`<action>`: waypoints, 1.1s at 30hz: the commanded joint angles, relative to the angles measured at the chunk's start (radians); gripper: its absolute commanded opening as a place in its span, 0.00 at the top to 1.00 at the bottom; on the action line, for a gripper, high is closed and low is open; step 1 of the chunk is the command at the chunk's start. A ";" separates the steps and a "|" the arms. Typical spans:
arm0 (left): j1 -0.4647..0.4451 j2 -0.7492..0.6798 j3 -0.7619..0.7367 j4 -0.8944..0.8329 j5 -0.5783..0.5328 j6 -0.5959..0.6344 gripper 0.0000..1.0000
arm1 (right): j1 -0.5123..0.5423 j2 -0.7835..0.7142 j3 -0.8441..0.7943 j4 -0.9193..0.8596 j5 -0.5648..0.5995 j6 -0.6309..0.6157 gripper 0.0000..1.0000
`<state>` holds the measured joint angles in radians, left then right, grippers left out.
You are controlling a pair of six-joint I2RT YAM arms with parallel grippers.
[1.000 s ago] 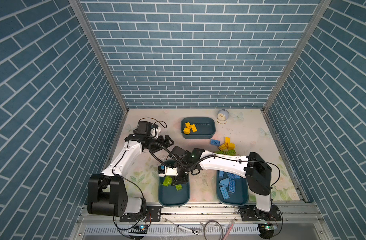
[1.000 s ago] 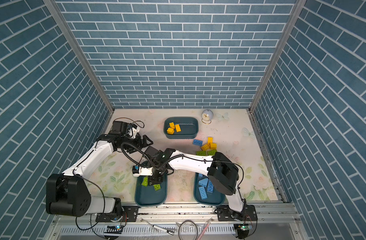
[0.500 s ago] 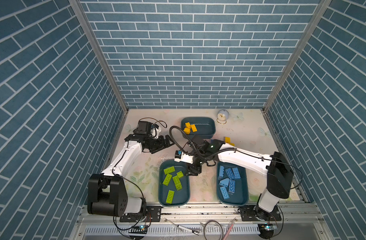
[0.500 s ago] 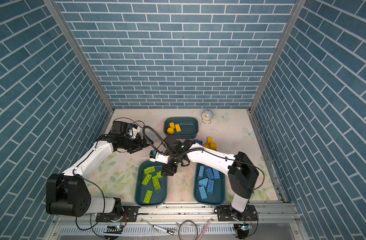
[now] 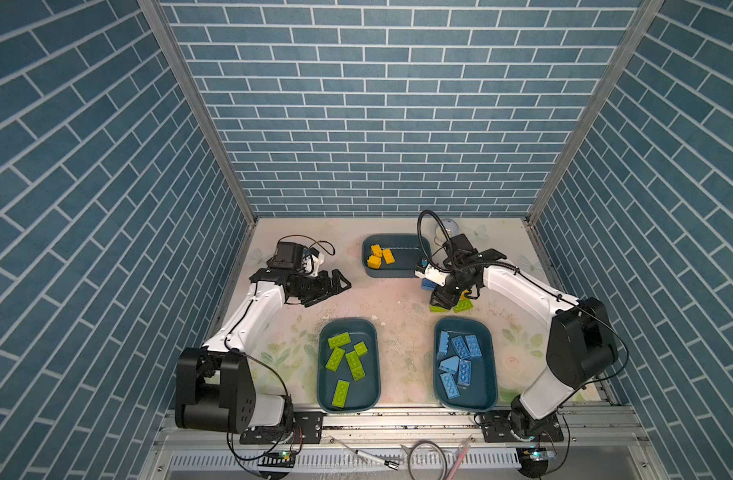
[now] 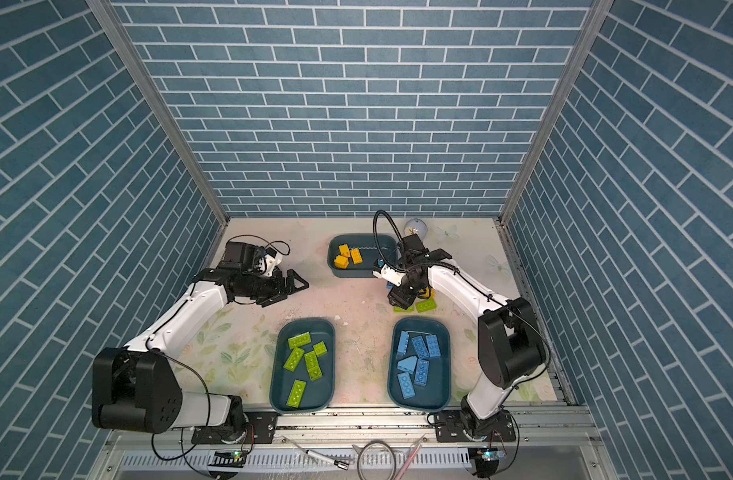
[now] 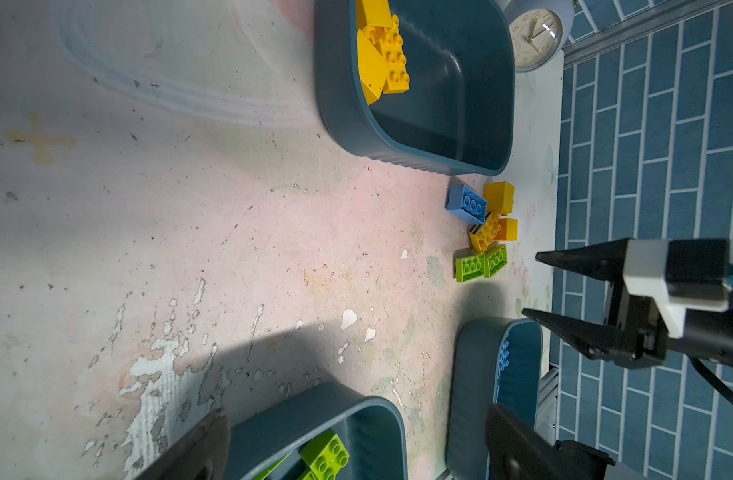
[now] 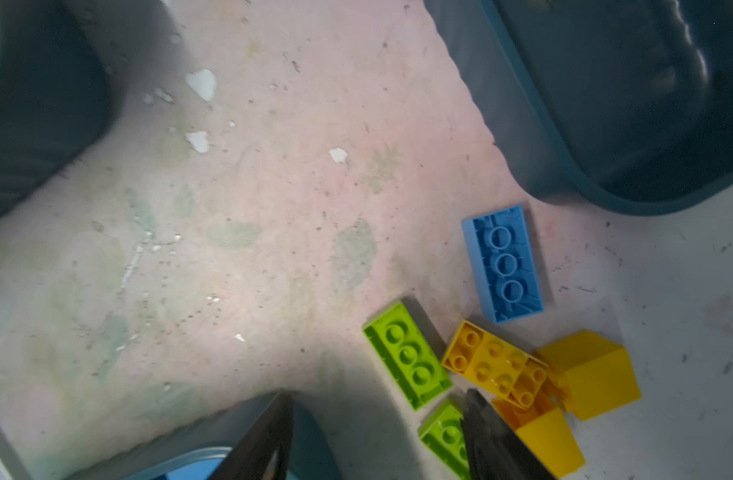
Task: Sort the legos into containers by color
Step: 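Move the right gripper back over the light-blue brick in the pile, then grasp the light-blue 2x4 brick with the right gripper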
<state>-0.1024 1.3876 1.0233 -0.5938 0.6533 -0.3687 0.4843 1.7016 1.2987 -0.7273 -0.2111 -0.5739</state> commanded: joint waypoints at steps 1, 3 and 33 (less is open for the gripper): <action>0.004 -0.002 0.006 -0.012 0.008 0.007 0.02 | -0.042 0.071 0.048 0.039 0.020 -0.115 0.34; 0.004 -0.002 0.007 -0.017 0.005 0.009 0.02 | -0.058 0.122 0.081 0.043 0.006 -0.130 0.33; 0.004 0.015 0.072 -0.123 -0.015 0.062 0.03 | -0.042 0.308 0.165 0.100 -0.056 -0.160 0.77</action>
<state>-0.1024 1.3895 1.0710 -0.6918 0.6460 -0.3283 0.4244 2.0708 1.4902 -0.6060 -0.2466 -0.7155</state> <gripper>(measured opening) 0.974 0.323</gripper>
